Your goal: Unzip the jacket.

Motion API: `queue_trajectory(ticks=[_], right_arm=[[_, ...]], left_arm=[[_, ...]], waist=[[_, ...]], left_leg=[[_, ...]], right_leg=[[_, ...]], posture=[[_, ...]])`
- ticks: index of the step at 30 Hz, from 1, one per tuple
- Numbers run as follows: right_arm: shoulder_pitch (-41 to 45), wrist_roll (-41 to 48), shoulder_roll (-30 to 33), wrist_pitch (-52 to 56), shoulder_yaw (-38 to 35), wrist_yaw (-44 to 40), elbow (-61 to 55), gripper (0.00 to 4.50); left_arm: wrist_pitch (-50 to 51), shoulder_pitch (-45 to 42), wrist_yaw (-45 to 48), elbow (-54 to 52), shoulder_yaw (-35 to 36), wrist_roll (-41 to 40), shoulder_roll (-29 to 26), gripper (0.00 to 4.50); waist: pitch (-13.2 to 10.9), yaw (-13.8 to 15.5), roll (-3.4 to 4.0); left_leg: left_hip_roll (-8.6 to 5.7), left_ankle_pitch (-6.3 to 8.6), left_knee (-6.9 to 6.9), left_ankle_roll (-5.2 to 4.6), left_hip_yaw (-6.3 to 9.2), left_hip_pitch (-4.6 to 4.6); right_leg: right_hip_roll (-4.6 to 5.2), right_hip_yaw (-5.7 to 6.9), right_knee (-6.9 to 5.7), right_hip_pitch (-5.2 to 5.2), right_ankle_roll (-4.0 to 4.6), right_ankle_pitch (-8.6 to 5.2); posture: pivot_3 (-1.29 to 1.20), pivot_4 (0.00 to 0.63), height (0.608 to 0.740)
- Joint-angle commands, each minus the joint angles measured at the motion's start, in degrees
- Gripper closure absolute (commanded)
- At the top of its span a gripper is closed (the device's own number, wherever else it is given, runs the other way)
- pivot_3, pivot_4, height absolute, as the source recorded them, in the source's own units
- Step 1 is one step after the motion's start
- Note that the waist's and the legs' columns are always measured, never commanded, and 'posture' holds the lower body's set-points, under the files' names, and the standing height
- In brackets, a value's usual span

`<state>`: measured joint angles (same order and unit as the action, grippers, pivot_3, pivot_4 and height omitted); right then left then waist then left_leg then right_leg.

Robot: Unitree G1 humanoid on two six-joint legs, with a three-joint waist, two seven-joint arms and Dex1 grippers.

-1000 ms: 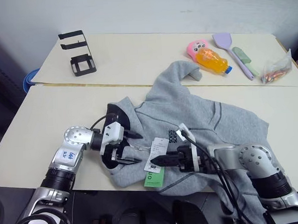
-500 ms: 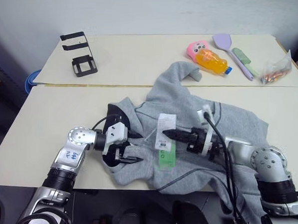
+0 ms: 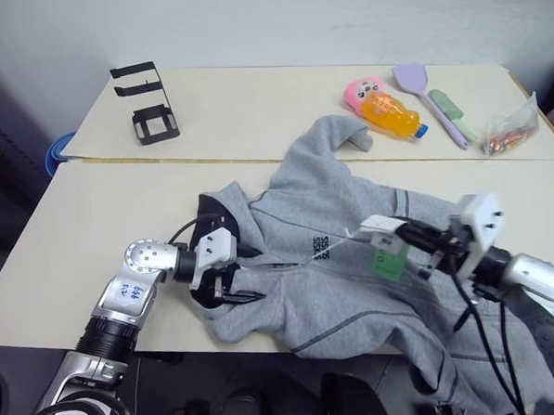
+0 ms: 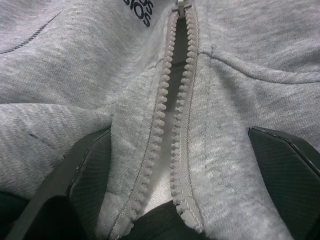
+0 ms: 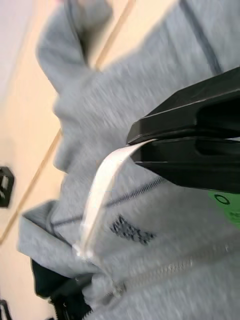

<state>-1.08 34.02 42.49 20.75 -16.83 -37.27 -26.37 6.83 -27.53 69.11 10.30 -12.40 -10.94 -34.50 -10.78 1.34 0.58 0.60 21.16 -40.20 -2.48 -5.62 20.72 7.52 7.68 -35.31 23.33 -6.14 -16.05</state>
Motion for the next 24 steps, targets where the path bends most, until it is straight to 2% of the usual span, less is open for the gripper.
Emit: queue_trajectory(ticks=[1, 5, 9, 13, 17, 20, 24], right_arm=[[-3.43, -0.77, 2.06, -4.83, -8.86, -4.94, 2.2, 4.48], [-5.99, -3.97, 4.45, -8.75, -14.6, -8.49, 8.0, 4.48], [-7.75, -9.4, 6.65, -15.36, -17.58, -11.38, 12.73, 4.48], [-9.34, -13.93, 8.01, -20.05, -23.08, -10.6, 18.68, 4.48], [-13.65, -19.36, 8.89, -26.2, -29.21, -8.83, 30.2, 4.48], [-14.88, -22.12, 10.0, -32.45, -31.12, -7.87, 37.04, 4.48], [-13.9, -29.72, 15.55, -40.44, -32.47, 1.9, 54.82, 4.48]], left_arm=[[3.06, 3.12, -0.36, 2.89, -2.66, 3.6, -1.42, 0.0], [2.92, 3.76, -0.43, 2.84, -3.0, 3.65, -1.49, 0.0], [3.11, 4.02, -0.6, 2.57, -3.11, 3.49, -1.35, 0.0], [3.37, 4.72, -0.88, 2.08, -2.88, 3.24, -1.48, 0.0], [4.26, 5.93, -1.26, 1.5, -2.58, 3.06, -1.99, 0.0], [4.97, 6.48, -1.37, 0.96, -2.44, 3.03, -2.29, 0.0], [6.23, 7.12, -1.76, 0.32, -2.36, 2.96, -2.93, 0.0]], waist=[[0.0, 0.0, 0.0], [0.03, -0.15, 0.05], [0.15, -0.16, 0.26], [0.17, -0.1, 0.28], [0.17, -0.06, 0.28], [0.22, -0.24, 0.37], [0.35, -1.22, 0.6]], left_leg=[[0.0, 0.0, 0.06, 0.0, -0.02, -0.11], [0.07, 0.07, 0.21, -0.02, 0.01, -0.6], [0.14, 0.12, 0.21, 0.05, 0.04, -0.64], [0.14, 0.12, 0.21, 0.06, 0.03, -0.63], [0.14, 0.13, 0.24, 0.06, 0.04, -0.64], [0.15, 0.14, 0.29, 0.08, 0.04, -0.7], [0.16, 0.2, 0.52, 0.05, -0.26, -1.11]], right_leg=[[0.0, -0.03, 0.04, -0.09, 0.0, 0.0], [0.06, -0.2, 0.53, -0.69, 0.01, -0.01], [0.17, -0.31, 0.57, -0.72, 0.03, -0.02], [0.15, -0.29, 0.57, -0.72, 0.05, -0.03], [0.14, -0.28, 0.63, -0.74, 0.05, -0.03], [0.18, -0.31, 0.7, -0.79, 0.05, -0.03], [0.26, -0.6, 0.77, -0.97, 0.06, -0.04]], posture=[[0.0, 0.15, 0.74], [0.0, 0.15, 0.74], [0.0, 0.15, 0.74], [0.0, 0.15, 0.74], [0.0, 0.15, 0.74], [0.0, 0.15, 0.74], [0.0, 0.15, 0.74]])
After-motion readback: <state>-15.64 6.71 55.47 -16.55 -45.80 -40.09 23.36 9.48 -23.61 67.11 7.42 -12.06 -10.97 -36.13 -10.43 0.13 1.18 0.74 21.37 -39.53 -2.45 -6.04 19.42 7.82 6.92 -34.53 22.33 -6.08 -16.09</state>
